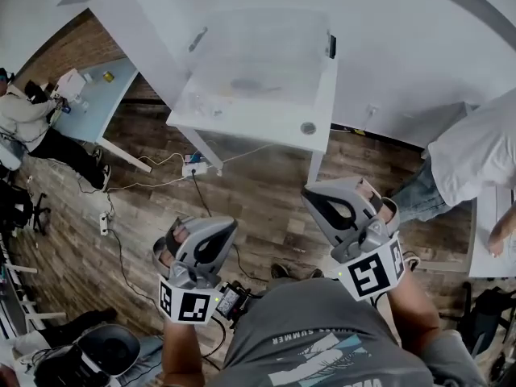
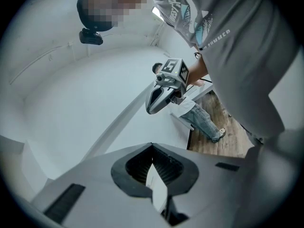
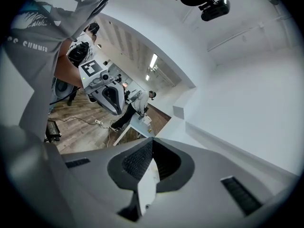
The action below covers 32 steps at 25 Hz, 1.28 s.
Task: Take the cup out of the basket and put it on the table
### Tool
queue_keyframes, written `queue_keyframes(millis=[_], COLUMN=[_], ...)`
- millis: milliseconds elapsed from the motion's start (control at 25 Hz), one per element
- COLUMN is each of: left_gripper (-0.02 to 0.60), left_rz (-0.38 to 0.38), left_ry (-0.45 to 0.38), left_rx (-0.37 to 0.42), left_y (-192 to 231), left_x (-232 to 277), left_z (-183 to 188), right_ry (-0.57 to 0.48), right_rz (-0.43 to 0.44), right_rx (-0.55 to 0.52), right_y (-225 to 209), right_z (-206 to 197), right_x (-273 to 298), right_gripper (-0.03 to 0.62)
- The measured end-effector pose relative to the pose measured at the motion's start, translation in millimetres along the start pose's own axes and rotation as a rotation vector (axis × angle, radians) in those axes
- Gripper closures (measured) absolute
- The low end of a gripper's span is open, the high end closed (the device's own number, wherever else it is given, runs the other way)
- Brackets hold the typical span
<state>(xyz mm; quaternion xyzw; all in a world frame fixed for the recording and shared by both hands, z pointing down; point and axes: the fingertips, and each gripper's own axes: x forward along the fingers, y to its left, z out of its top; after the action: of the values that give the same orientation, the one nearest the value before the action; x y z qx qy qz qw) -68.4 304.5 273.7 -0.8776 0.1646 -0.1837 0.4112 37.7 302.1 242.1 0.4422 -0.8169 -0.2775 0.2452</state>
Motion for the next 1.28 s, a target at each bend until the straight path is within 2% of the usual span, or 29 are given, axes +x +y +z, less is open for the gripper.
queue_keyframes(millis=[280,560,840,1280], left_gripper=[0.572,0.572,0.572,0.572], left_rz=[-0.004,-0.002,0.006,0.029], left_ry=[-0.067,-0.088,-0.032,0.102], left_rx=[0.010,-0.014,-0.017,-0.008], left_y=[23.6,34.1,48.3,73.6], left_x=[-6.7,3.1,33.0,99.7], left_z=[-29.9,-47.4,-63.3,-63.1], right_ry=[0.047,0.075,0.039,-0.082], right_rz=[-0.041,-0.026,-0.002,0.061], right_rx=[-0.024,-0.031,-0.014,0.038], right_y=[-2.3,-6.7,-35.2,-100.1], right_z=[10.4,4.3,-20.8,-66.4], right_x=[34.6,52.9,77.3,101.1], right_gripper=[0.583,0.583,0.583,0.583])
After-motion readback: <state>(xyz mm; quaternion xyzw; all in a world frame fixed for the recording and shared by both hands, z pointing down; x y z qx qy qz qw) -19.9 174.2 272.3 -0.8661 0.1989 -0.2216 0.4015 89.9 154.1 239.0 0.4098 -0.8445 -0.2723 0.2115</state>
